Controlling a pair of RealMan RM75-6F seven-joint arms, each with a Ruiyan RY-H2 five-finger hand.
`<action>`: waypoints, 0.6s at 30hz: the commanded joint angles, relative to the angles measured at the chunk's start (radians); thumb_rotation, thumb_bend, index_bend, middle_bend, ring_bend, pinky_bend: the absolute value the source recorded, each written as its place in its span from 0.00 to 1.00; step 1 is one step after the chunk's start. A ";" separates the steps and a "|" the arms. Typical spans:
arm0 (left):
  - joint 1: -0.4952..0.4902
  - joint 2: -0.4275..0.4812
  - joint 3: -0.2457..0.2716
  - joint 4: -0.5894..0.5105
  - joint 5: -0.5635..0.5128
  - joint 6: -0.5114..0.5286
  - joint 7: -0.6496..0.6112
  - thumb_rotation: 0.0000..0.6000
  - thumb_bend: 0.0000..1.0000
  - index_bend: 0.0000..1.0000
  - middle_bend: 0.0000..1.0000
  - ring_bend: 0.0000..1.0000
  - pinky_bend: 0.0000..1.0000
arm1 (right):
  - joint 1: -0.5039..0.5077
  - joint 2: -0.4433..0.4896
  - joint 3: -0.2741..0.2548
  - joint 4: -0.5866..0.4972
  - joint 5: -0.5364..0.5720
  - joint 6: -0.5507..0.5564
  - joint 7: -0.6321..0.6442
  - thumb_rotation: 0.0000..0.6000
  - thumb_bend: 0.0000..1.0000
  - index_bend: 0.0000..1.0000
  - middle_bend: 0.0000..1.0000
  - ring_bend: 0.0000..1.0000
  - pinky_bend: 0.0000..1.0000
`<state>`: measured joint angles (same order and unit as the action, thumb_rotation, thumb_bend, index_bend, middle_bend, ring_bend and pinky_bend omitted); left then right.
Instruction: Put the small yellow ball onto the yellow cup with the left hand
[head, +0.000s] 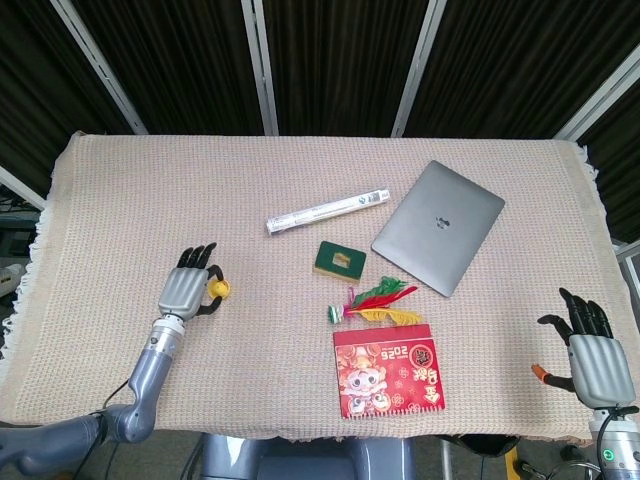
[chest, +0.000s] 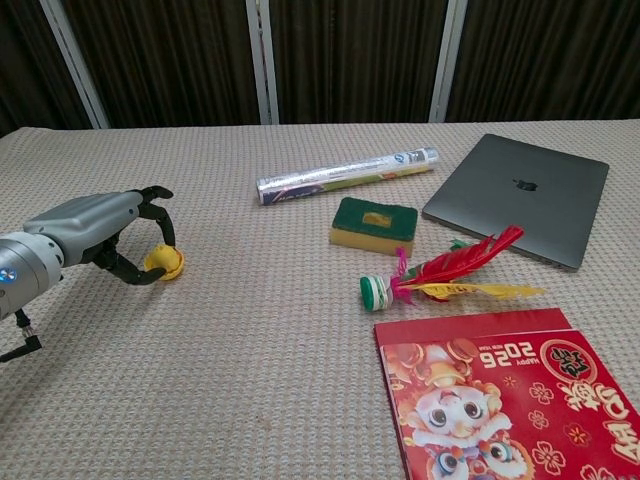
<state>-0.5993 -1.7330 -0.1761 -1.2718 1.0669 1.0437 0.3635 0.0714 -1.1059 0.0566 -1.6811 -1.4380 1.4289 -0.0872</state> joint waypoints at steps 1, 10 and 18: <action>0.002 0.001 0.000 -0.002 0.002 0.000 -0.006 1.00 0.33 0.43 0.00 0.00 0.00 | 0.000 0.000 0.000 0.000 0.000 0.000 0.000 1.00 0.00 0.33 0.00 0.00 0.00; 0.007 0.009 0.008 -0.003 0.018 0.000 -0.024 1.00 0.25 0.40 0.00 0.00 0.00 | 0.000 -0.001 0.000 0.000 -0.002 0.002 0.002 1.00 0.00 0.33 0.00 0.00 0.00; 0.012 0.022 0.008 -0.001 0.027 0.000 -0.039 1.00 0.24 0.39 0.00 0.00 0.00 | 0.000 -0.001 0.000 0.002 -0.003 0.003 0.003 1.00 0.00 0.33 0.00 0.00 0.00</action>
<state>-0.5877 -1.7114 -0.1684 -1.2731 1.0940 1.0434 0.3248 0.0710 -1.1073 0.0566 -1.6793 -1.4414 1.4317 -0.0844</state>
